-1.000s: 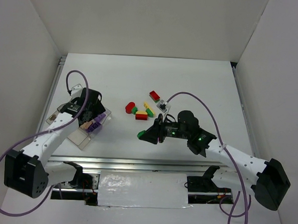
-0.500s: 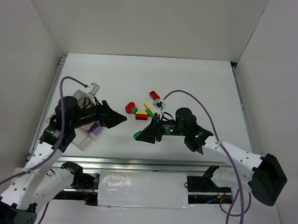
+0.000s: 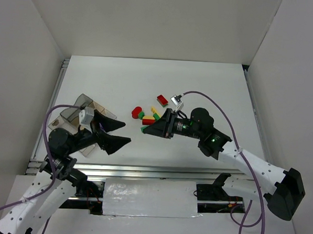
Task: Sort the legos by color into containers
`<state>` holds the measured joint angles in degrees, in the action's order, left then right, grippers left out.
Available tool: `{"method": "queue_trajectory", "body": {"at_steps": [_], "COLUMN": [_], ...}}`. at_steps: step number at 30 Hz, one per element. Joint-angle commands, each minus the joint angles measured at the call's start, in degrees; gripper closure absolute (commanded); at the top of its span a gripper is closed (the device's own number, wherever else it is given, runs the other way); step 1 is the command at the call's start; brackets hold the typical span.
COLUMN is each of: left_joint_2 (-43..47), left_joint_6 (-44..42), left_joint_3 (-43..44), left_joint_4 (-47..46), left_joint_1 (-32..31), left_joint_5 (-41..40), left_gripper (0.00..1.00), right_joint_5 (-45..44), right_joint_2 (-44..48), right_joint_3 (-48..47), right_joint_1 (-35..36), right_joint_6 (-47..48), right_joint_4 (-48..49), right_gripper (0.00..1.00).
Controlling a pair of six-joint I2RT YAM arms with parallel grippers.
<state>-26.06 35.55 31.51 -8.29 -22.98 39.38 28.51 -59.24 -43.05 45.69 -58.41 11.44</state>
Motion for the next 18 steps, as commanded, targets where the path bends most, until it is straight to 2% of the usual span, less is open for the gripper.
{"method": "queue_trajectory", "body": {"at_steps": [1,2,5,7,14,18], "left_joint_2": [2.33,3.55,3.39,1.29,-4.25,-6.80], "left_joint_6": [-3.11,-4.60,-8.12,-10.31,-10.15,-12.52], "left_joint_3": [-6.00,-10.11,-13.75,-12.18,-9.36,-6.47], "left_joint_4": [-14.36,-20.56,-28.61,-28.97,-30.64,-27.57], "left_joint_1": [-1.45,-1.80,-3.03,-3.29,-4.70,-6.46], "left_joint_5": [-9.48,-10.88,-13.71,-11.61,-5.63,-4.39], "left_gripper": [0.01,0.01,0.01,0.01,0.01,0.03], "right_joint_5": [-4.78,-5.22,-5.84,-5.75,-6.27,-6.89], "right_joint_2": [1.50,1.59,1.85,1.85,0.54,-0.52], "right_joint_3": [-1.95,-2.13,-3.09,-3.53,-4.24,-3.97], "right_joint_1": [0.36,0.62,1.15,1.24,2.73,3.79], "right_joint_6": [-11.45,-11.72,-12.34,-12.86,-15.41,-16.73], "right_joint_4": [-3.09,-3.88,-5.72,-6.60,-6.09,-3.27], "right_gripper": [1.00,1.00,1.00,1.00,1.00,1.00]}}
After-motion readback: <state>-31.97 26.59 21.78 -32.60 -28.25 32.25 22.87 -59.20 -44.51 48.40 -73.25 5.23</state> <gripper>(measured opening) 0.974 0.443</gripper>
